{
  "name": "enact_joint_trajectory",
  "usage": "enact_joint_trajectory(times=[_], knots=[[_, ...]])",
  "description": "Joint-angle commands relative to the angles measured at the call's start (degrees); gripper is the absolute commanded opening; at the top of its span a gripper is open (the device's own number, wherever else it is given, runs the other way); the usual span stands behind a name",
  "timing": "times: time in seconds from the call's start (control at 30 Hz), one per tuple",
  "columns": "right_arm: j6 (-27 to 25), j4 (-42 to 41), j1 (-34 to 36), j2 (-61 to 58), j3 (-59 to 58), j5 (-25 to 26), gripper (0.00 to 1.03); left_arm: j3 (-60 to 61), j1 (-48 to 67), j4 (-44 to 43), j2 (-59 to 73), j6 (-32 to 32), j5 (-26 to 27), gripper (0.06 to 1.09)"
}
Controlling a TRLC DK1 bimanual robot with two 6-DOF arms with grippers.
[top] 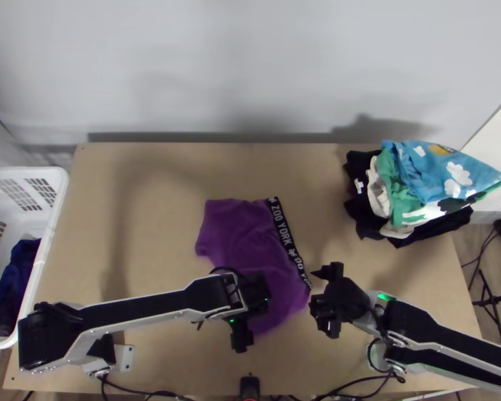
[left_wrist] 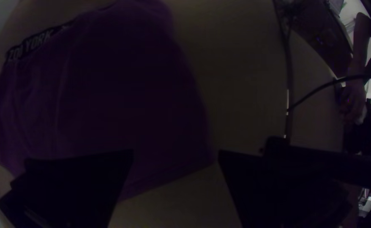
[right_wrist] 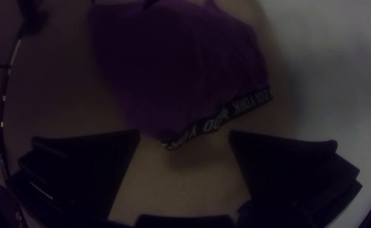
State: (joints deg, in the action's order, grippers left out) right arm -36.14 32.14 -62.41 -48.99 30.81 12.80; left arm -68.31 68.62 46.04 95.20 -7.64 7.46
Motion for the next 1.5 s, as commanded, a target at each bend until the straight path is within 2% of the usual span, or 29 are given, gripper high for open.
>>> enact_joint_trajectory(times=[0.0,0.3,0.57,0.93,1.0,1.17,1.47], knots=[[-1.83,-2.87,-0.25,-1.37,-1.89,0.03,0.98,-1.12,1.08,1.24,0.78,1.14,0.89,1.03],[-2.09,-7.53,0.1,-3.39,-3.21,0.12,0.98,-1.38,4.42,0.8,3.42,2.89,0.36,1.03],[-2.53,-8.23,0.19,-3.48,-3.65,0.12,0.98,-1.21,4.94,-0.25,5.26,3.33,-3.68,1.03],[-3.76,-9.11,0.19,-4.36,-5.49,-0.14,0.98,-0.68,4.94,-0.78,6.93,3.77,-4.74,1.03],[-3.94,-9.55,0.27,-4.8,-5.93,-0.4,0.98,-0.77,4.94,-0.78,7.11,3.77,-4.74,0.98],[-3.94,-9.55,0.36,-4.8,-6.9,-0.84,0.98,-0.86,4.94,-0.78,7.19,3.77,-4.74,0.97],[0.11,-11.75,0.63,0.83,-5.58,-3.22,0.93,-0.77,4.68,-0.78,7.63,3.86,-5.18,0.97]])
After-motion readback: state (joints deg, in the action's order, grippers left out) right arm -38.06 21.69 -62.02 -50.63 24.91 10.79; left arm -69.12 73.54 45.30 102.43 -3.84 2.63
